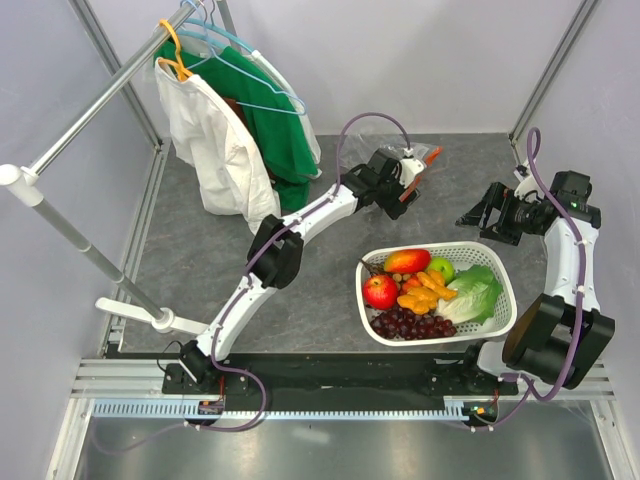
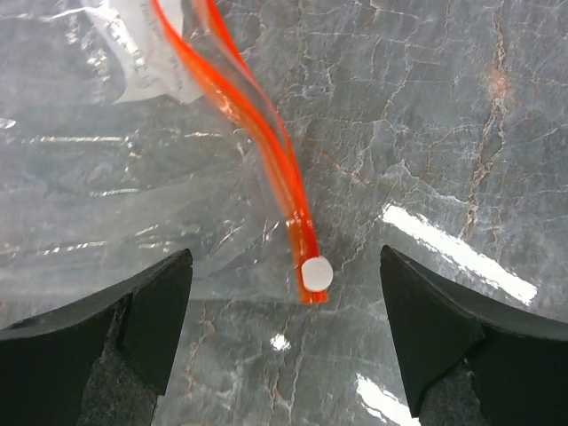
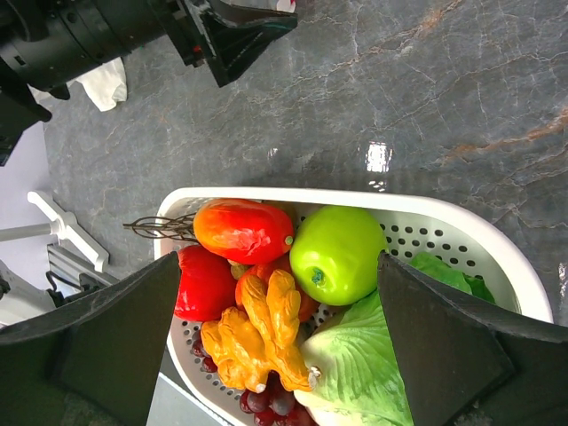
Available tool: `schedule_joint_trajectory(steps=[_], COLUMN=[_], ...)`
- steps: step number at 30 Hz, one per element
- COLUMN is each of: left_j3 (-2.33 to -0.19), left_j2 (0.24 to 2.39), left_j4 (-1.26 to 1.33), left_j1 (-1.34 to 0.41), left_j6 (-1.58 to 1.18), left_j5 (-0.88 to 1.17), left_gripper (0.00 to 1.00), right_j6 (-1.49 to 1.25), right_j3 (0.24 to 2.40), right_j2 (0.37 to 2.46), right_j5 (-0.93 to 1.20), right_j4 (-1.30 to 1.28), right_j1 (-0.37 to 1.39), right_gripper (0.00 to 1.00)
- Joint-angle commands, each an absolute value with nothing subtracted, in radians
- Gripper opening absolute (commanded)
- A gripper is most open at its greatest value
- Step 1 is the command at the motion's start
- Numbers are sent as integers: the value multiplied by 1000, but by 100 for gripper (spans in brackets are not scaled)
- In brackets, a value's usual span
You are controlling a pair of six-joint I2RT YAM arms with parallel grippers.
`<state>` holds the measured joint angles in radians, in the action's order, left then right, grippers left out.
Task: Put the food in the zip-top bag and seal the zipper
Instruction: Pick up the zipper food storage bag at the center of the board.
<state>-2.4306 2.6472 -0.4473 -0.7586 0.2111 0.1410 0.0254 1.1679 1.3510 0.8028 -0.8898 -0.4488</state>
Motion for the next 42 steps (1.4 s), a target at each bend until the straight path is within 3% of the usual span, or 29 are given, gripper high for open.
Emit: schedule_joint_trajectory(steps=[1,5,8,12,17,20,21,23,27,33,37,42], left_j3=[-2494,-2494,-2490,-2438,-2327,-2249,-2226,-2171,-2091,-2068,-2085,-2079], left_j2=[2684,2686,2688,2666,2590,2496,2465,2384,2260,2119,2082,2045], left_j4=[-416,-428,-472,-528,-560,-569,-569,-571,-569,-571,-597,-611], left_j1=[-772,-758,-758,-753,-733,-730,-732,-732,-732,-732,-738,-756], left_j6=[307,321,362,426,436,414,405,371,296,186,144,135], left_j5=[127,127,138,143,186,230,260,279,325,364,396,414], left_gripper=[91,88,79,54,39,21,11,2,2,2,2,2], right_j6=[18,17,17,15,17,14,12,8,-49,-251,-473,-647], right_j3=[1170,1169,1170,1175,1175,1174,1173,1170,1175,1192,1151,1101], right_j2=[1344,1342,1344,1341,1342,1344,1348,1358,1411,1427,1356,1293], right_j5=[801,804,804,804,808,824,830,847,912,976,962,943], right_j4=[-871,-871,-871,-876,-876,-876,-877,-873,-842,-677,-415,-224], right_j1=[-446,-445,-445,-445,-445,-445,-445,-446,-445,-416,-390,-353], right_gripper=[98,98,98,98,98,98,98,98,98,91,71,66])
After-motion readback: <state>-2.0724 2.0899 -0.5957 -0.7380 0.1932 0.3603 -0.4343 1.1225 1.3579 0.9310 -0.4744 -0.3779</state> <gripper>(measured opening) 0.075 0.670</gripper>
